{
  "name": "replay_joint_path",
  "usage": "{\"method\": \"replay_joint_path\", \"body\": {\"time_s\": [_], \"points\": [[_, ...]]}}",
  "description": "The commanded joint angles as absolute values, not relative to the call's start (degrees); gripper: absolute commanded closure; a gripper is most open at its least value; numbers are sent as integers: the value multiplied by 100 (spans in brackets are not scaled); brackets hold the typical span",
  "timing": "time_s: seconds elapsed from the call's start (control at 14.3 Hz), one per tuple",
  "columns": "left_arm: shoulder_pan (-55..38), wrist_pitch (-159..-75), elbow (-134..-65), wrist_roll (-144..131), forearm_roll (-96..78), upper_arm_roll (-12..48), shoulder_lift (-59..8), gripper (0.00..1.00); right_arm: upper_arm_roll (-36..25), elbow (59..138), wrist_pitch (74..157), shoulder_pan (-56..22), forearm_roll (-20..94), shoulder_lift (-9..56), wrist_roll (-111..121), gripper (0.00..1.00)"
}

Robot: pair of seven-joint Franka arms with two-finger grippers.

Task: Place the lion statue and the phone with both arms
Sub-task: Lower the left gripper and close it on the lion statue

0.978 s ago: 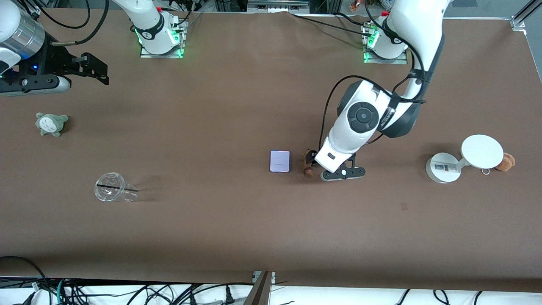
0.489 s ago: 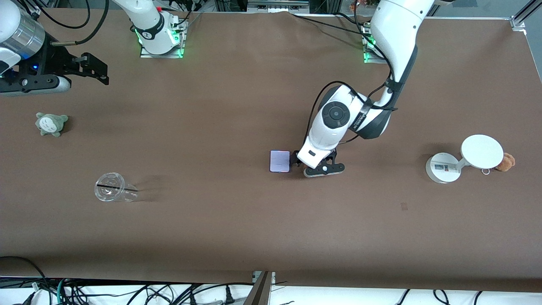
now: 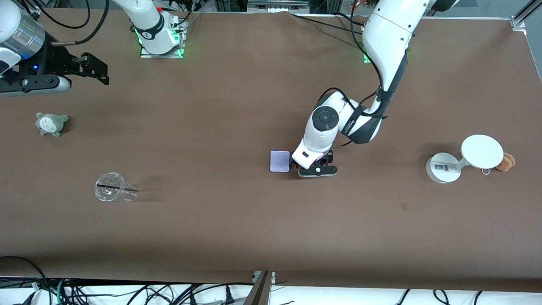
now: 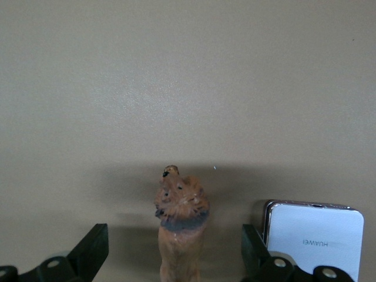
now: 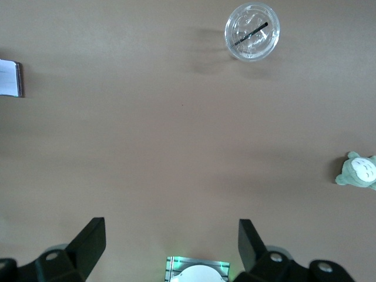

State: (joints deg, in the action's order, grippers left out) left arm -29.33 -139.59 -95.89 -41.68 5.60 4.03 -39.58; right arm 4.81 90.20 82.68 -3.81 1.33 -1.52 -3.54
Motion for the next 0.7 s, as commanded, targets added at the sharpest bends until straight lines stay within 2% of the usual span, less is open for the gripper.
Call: {"method": "replay_joint_path", "body": {"time_s": [0.0, 0.07, 0.14, 0.28, 0.49, 0.63], "points": [[-3006, -13975, -9492, -4315, 668, 343, -3973, 48, 519, 9132, 8332, -369, 114, -246, -264, 0], [-3006, -13975, -9492, -4420, 703, 343, -3973, 57, 519, 9132, 8349, -387, 132, -203, -272, 0], [-3006, -13975, -9492, -4430, 703, 343, -3973, 73, 527, 9132, 8376, -404, 149, -150, -272, 0], [-3006, -13975, -9492, -4438, 703, 343, -3973, 100, 527, 9132, 8533, -553, 115, -19, -316, 0], [-2901, -13940, -9553, -4343, 703, 351, -3798, 100, 536, 9132, 8604, -571, 105, 70, -316, 0], [-2499, -13765, -9876, -3792, 625, 465, -3273, 100, 554, 9141, 8639, -580, 97, 97, -334, 0]]}}
